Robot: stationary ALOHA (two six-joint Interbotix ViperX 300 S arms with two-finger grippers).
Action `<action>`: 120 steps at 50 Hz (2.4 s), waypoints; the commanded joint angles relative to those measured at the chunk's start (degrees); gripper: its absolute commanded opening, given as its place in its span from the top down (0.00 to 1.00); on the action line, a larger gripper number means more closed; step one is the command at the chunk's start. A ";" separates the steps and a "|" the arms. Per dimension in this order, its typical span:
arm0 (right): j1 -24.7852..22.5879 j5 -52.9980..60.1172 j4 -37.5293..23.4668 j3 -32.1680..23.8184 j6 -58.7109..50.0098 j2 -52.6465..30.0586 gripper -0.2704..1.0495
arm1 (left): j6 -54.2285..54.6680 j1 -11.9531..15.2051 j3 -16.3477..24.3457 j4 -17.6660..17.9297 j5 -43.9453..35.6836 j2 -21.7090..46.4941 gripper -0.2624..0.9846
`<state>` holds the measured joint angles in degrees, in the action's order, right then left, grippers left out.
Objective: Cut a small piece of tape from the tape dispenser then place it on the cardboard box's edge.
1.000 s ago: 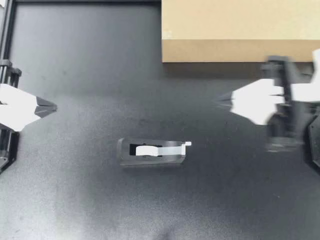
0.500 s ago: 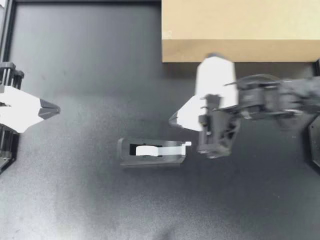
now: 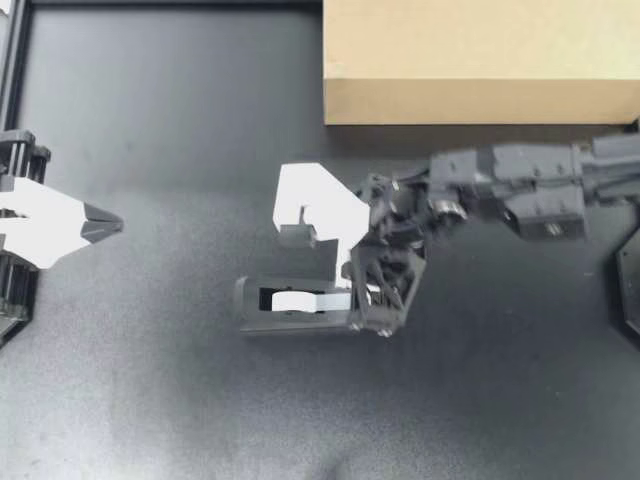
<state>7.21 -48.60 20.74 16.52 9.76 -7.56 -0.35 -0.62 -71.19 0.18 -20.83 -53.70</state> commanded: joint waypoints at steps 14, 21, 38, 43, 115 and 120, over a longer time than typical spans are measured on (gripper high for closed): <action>12.22 -14.33 26.63 -3.96 19.95 -6.68 0.79 | 0.09 -0.09 0.44 -0.09 -0.53 0.35 0.86; 13.62 -17.58 26.28 -5.71 21.36 -9.58 0.66 | 0.18 -0.09 0.26 0.00 -0.53 0.44 0.86; 13.62 -19.42 25.58 -8.09 21.45 -14.24 0.47 | 0.00 -0.09 -0.44 0.00 -0.62 0.79 0.86; 13.62 -19.69 25.58 -8.17 21.36 -14.85 0.47 | 0.00 -0.09 -0.62 0.00 -0.53 0.88 0.86; 10.63 -20.21 25.66 -8.53 20.13 -14.85 0.86 | 0.00 -0.18 -0.88 0.00 -0.53 0.97 0.86; 10.63 -20.30 25.75 -8.70 19.42 -14.06 0.87 | 0.00 -0.09 -0.88 0.00 -0.53 0.97 0.86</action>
<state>17.93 -68.99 46.14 9.40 29.44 -25.49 -0.35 -0.62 -72.69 0.09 -20.83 -53.09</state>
